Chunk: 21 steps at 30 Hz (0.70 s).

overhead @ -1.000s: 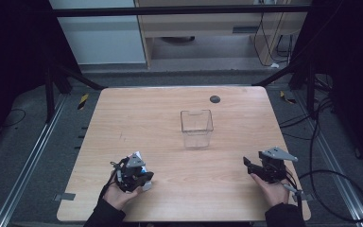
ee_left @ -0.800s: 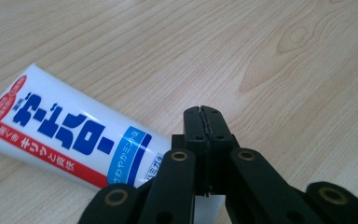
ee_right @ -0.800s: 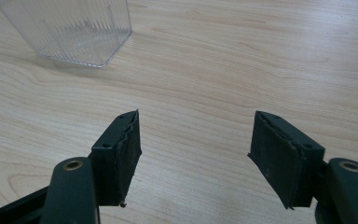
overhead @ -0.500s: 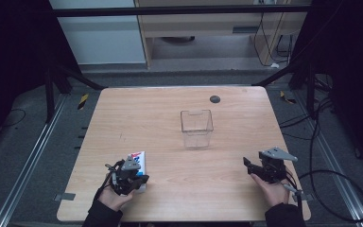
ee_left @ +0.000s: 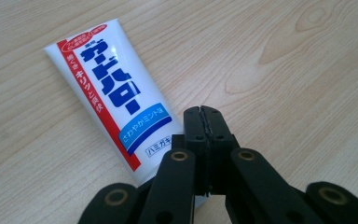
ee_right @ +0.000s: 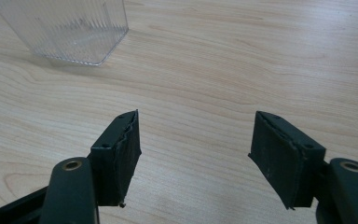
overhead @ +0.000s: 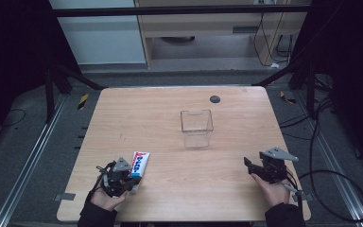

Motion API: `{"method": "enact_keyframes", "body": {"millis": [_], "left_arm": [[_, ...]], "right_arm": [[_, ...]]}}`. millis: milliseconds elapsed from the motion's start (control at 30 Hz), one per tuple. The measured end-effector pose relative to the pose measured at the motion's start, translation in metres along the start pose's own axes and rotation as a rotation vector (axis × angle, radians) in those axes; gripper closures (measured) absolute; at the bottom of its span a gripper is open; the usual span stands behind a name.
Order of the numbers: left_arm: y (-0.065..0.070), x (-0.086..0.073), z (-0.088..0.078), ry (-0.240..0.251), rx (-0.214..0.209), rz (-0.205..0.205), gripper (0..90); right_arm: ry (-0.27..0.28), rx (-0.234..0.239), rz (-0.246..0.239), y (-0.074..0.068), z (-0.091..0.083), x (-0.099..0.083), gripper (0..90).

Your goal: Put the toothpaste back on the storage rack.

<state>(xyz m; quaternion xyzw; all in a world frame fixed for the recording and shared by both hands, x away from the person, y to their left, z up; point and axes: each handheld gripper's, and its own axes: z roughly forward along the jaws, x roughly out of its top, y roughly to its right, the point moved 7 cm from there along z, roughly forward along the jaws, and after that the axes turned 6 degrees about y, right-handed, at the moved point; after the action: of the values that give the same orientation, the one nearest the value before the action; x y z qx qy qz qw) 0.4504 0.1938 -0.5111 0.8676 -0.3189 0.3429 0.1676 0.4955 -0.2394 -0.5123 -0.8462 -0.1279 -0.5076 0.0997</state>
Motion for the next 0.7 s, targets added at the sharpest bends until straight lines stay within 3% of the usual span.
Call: {"method": "enact_keyframes", "body": {"millis": [700], "left_arm": [[-0.014, -0.007, -0.007, -0.033, 0.053, -0.010, 89.7]], "right_arm": [[-0.002, -0.002, 0.003, 0.001, 0.000, 0.000, 32.4]]}}
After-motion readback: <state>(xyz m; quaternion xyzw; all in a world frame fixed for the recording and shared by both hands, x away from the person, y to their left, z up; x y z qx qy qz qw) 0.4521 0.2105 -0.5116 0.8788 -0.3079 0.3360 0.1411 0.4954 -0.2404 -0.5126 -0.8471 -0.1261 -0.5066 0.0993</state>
